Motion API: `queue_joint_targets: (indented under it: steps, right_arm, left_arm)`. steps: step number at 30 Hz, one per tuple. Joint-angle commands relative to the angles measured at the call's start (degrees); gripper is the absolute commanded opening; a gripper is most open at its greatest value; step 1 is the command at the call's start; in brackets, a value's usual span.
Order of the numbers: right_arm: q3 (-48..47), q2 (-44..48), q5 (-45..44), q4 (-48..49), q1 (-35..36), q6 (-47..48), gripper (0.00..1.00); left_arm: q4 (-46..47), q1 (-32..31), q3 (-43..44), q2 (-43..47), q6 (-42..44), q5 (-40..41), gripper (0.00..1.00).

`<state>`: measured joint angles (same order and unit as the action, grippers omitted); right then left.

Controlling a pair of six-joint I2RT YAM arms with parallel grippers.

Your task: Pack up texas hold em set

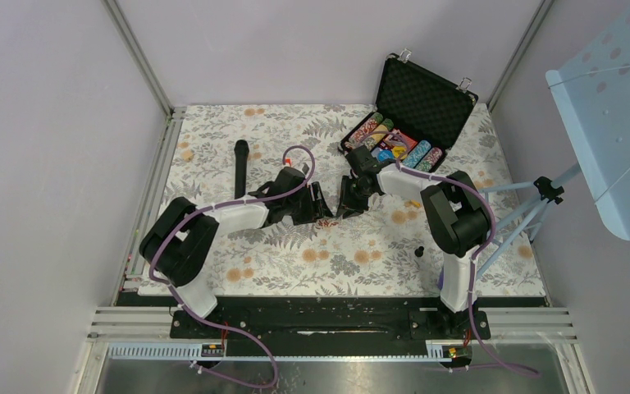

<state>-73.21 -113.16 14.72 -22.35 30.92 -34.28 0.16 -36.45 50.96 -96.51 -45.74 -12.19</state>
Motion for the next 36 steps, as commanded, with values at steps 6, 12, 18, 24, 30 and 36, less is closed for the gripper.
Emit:
queue_joint_targets:
  steps: [6, 12, 18, 24, 30, 36]
  right_arm:
    - [0.63, -1.87, 0.07, -1.51, 1.16, 0.18, 0.31]
    - [0.61, -1.95, 0.16, -1.52, 1.12, 0.09, 0.31]
    - [0.61, -1.72, 0.10, -1.48, 1.16, 0.18, 0.31]
    - [0.61, -1.81, 0.22, -1.53, 1.08, 0.23, 0.32]
    - [0.61, -1.81, 0.22, -1.50, 1.18, 0.18, 0.32]
    - [0.61, -1.97, 0.18, -1.48, 1.12, 0.18, 0.31]
  left_arm:
    - [1.86, -0.20, -0.40, -0.39, -0.32, 1.16, 0.59]
    - [1.48, -0.20, -0.03, -0.28, -0.14, 1.41, 0.59]
    - [1.33, -0.20, -0.27, -0.64, -0.30, 2.00, 0.59]
    - [1.13, -0.22, -0.02, -1.07, -0.33, 2.15, 0.59]
    - [1.47, -0.30, 0.04, -1.54, -0.79, 1.76, 0.59]
    - [2.64, -0.72, -0.07, -1.71, -1.75, 0.96, 0.59]
